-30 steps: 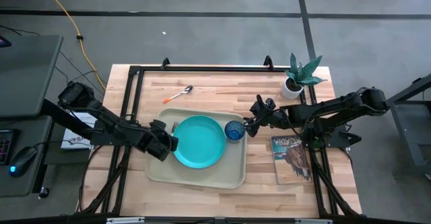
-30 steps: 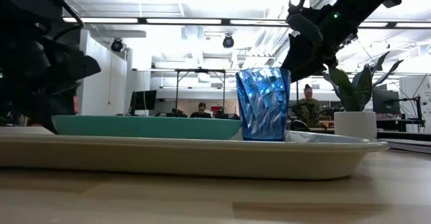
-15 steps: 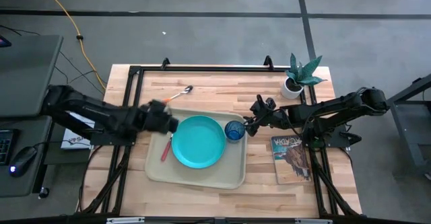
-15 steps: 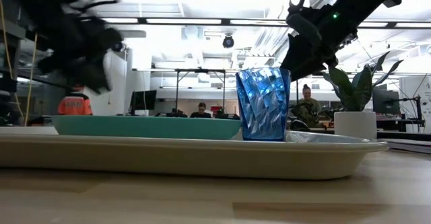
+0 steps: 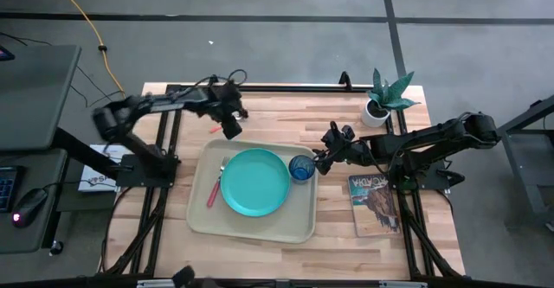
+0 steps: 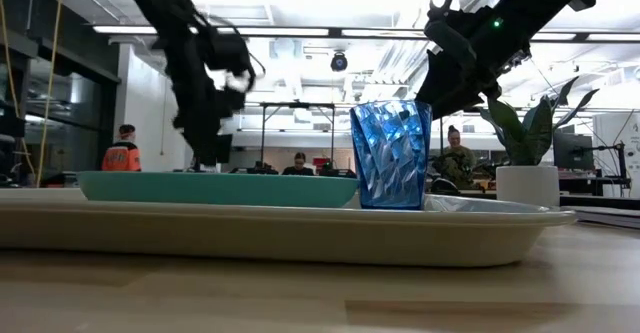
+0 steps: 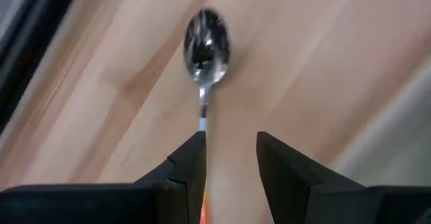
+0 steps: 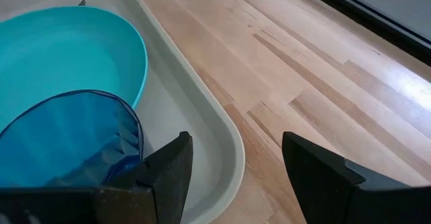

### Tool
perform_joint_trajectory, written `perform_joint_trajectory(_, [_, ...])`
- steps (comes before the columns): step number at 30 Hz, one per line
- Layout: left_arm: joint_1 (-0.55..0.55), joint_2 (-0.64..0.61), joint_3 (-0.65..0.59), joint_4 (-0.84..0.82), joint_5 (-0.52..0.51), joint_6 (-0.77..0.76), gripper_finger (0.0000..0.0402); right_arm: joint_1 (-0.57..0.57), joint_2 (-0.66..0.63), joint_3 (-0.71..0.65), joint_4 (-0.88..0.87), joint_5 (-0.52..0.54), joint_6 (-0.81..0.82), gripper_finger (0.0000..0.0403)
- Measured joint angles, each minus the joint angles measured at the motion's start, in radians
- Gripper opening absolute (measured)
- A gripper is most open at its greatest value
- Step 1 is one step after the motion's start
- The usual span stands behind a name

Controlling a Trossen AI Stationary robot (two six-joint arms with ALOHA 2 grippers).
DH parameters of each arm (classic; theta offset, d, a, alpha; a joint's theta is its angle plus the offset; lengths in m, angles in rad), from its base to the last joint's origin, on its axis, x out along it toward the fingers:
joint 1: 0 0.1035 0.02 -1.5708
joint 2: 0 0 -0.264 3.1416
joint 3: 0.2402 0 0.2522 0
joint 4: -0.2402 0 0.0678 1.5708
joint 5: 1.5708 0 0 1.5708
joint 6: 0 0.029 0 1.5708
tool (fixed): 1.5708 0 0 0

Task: Pick and place plate/cup/fork/spoon on tray
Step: Put the orange spoon to the left side of the pink fork on the gray serving tray

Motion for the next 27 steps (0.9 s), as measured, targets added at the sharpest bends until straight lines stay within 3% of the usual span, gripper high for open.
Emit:
perform_joint_trajectory(6, [0.030,0.180,0.099,-0.031,0.005,0.230,0.0113,0.000,0.000,0.000,-0.003,0.000,-0.015,0.0220])
perform_joint_trajectory(13, [0.011,0.215,0.175,-0.065,0.000,0.394,0.0113,0.000,0.000,0.000,-0.006,0.000,-0.034,0.0220])
perform_joint_trajectory(22, [0.036,0.258,0.175,-0.077,-0.037,0.511,0.0113,0.000,0.000,0.000,-0.008,0.000,-0.049,0.0220])
perform_joint_trajectory(27, [0.061,0.304,0.175,-0.042,-0.020,0.483,0.0113,0.000,0.000,0.000,-0.012,0.000,-0.049,0.0220])
